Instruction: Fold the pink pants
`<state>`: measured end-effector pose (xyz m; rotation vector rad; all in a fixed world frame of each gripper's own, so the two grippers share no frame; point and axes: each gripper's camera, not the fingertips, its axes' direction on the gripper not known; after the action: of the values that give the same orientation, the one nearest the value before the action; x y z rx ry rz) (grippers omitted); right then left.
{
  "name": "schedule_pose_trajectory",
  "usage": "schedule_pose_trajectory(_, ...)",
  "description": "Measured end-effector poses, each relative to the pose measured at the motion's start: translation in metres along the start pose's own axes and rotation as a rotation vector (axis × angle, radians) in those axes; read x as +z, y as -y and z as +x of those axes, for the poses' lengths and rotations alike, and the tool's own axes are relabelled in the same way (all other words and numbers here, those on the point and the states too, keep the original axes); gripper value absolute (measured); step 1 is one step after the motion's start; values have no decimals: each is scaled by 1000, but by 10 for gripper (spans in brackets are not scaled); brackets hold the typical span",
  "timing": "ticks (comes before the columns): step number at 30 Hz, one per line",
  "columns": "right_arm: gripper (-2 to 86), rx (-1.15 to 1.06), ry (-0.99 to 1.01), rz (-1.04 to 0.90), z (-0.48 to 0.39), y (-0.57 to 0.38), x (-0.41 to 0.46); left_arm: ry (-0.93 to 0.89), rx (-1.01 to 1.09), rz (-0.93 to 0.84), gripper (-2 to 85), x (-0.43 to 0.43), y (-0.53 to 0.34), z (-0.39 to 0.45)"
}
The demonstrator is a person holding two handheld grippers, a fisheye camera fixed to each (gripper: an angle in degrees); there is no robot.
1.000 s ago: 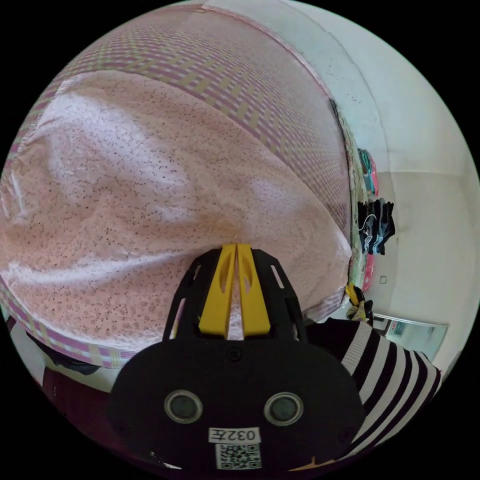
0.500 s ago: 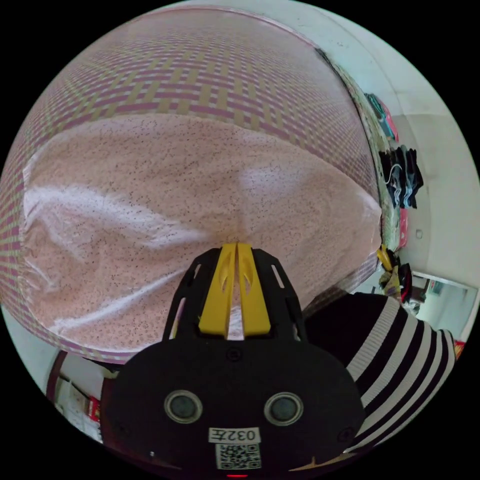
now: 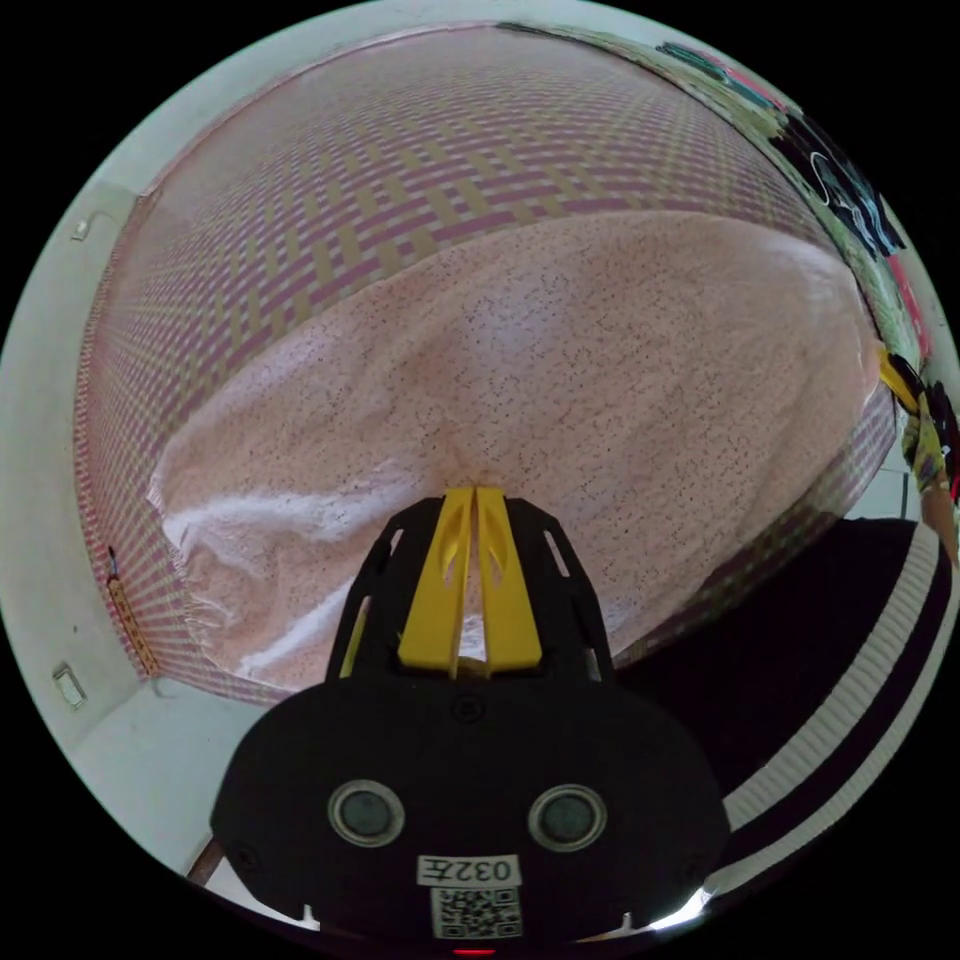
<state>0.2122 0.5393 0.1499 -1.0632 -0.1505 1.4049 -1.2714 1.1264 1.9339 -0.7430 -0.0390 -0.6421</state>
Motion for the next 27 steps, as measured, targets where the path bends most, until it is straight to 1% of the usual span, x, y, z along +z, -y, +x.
schedule_pose_trajectory(2, 8, -30, -2, -6, -8, 5, 11, -69, -45, -16, -10, 3, 3, -14)
schedule_pose_trajectory(4, -3, -72, 1, 13, -21, 7, 11, -110, -69, -16, -10, 4, 3, -24)
schedule_pose_trajectory(7, -8, -159, 26, 80, -47, 9, -2, -60, -100, 48, -10, -10, -6, -33)
schedule_pose_trajectory(10, -10, -204, 24, 126, -55, 10, -11, -94, -128, 102, -10, -24, -14, -44)
schedule_pose_trajectory(12, -10, -212, 45, 127, -49, 14, -4, -115, -141, 109, -10, -26, -15, -50)
schedule_pose_trajectory(14, -10, -176, 121, 74, -39, 27, 15, -158, -163, 106, -10, -24, -13, -58)
schedule_pose_trajectory(16, -10, -210, 154, 89, -49, 30, 19, -181, -182, 106, -10, -23, -14, -63)
schedule_pose_trajectory(19, -10, -308, 71, 144, -74, 26, 18, -228, -209, 134, -10, -29, -18, -68)
schedule_pose_trajectory(21, -9, -282, 49, 160, -63, 27, 27, -255, -217, 148, -10, -31, -21, -70)
schedule_pose_trajectory(23, -6, -193, -94, 84, -25, 41, 66, -263, -219, 153, -10, -31, -25, -71)
schedule_pose_trajectory(27, 16, -157, -132, 58, 6, 48, 102, -288, -207, 165, -10, -34, -31, -72)
